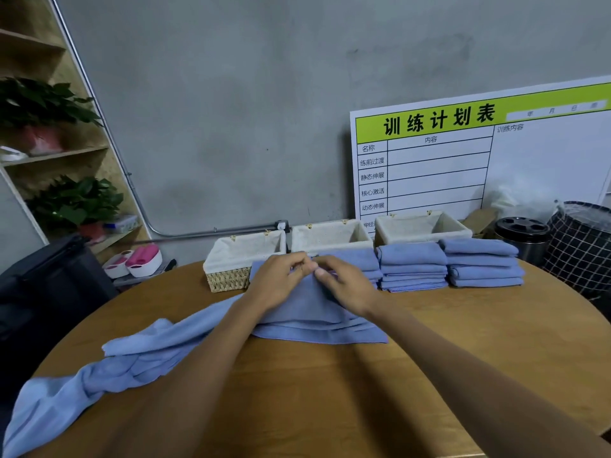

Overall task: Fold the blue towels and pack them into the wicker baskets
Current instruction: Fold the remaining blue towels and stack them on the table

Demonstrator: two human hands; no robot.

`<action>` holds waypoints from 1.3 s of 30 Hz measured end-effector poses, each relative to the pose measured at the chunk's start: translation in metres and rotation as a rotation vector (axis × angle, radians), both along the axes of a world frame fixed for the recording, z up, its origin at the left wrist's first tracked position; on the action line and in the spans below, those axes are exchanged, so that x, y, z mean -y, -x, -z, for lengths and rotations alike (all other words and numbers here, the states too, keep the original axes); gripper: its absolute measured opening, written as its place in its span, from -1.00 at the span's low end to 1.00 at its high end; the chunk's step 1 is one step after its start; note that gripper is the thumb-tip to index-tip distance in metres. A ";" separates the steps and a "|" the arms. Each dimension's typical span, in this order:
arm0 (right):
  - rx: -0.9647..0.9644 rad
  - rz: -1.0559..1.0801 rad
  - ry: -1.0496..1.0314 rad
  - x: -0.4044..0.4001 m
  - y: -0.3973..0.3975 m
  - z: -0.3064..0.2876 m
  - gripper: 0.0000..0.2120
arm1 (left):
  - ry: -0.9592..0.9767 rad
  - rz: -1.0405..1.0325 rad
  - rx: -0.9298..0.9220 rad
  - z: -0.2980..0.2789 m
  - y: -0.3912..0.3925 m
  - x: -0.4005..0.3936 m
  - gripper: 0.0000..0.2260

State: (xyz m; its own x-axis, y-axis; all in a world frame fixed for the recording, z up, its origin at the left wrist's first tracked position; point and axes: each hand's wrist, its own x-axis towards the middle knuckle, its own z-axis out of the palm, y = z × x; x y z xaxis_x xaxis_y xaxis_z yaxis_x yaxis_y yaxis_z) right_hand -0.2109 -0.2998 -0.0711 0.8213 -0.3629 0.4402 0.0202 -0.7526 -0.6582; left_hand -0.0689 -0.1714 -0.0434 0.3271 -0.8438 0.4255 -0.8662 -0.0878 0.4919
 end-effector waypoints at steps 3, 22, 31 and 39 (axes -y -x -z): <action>0.014 -0.064 -0.069 -0.009 -0.006 -0.001 -0.72 | 0.030 0.032 -0.072 -0.003 0.003 -0.009 -0.84; -0.020 0.313 0.102 0.065 0.028 -0.038 -0.87 | -0.136 -0.283 0.296 0.003 -0.103 -0.122 -0.67; -0.069 0.509 0.196 0.091 0.036 -0.079 -0.55 | -0.049 -0.452 0.484 -0.046 -0.119 -0.110 -0.77; 0.014 0.684 0.372 0.073 0.075 -0.135 -0.38 | 0.151 -0.495 0.653 -0.096 -0.082 -0.137 -0.76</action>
State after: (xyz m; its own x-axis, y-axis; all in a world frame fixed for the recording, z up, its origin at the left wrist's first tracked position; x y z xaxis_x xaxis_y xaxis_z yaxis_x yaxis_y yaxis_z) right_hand -0.2854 -0.3726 0.0641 0.4614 -0.6129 0.6414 -0.5216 -0.7723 -0.3627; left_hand 0.0129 -0.0340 0.0531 0.2935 -0.5862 0.7551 -0.8598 -0.5072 -0.0595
